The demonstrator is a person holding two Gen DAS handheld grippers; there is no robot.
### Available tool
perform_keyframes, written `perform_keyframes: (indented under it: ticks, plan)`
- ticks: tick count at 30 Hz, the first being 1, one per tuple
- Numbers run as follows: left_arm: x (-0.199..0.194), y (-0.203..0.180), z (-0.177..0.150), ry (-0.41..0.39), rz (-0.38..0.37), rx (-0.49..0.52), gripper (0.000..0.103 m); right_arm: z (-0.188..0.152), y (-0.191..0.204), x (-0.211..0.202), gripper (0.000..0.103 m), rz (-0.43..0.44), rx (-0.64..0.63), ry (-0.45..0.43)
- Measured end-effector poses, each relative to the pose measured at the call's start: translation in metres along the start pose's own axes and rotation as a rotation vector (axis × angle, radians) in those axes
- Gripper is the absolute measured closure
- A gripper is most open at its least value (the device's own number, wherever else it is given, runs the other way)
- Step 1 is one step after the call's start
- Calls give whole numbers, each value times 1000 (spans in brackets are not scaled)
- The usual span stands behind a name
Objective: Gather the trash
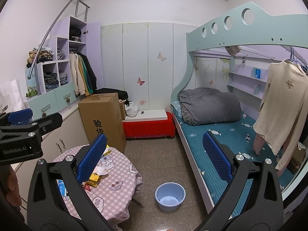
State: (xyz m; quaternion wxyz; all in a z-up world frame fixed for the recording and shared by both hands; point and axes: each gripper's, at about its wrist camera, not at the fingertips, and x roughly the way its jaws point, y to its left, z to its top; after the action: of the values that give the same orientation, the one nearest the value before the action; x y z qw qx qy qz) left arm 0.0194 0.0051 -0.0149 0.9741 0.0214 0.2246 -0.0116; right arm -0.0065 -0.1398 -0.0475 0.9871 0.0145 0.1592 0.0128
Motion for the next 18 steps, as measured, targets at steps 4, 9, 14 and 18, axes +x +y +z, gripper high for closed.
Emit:
perform_keyframes:
  ticks: [4,9,14,18]
  plan:
    - [2,-1,0,2,1,2,4,-1,0,0,6,0,1,1]
    - [2,-1,0,4,2,1,4,-2,1,0,6,0,0,0]
    - [4,-3,0,6,6,2,4,-2,1,0,6,1,1,0]
    - [5,-3,0,8,5,2,4,-2,1,1,6,2,2,1]
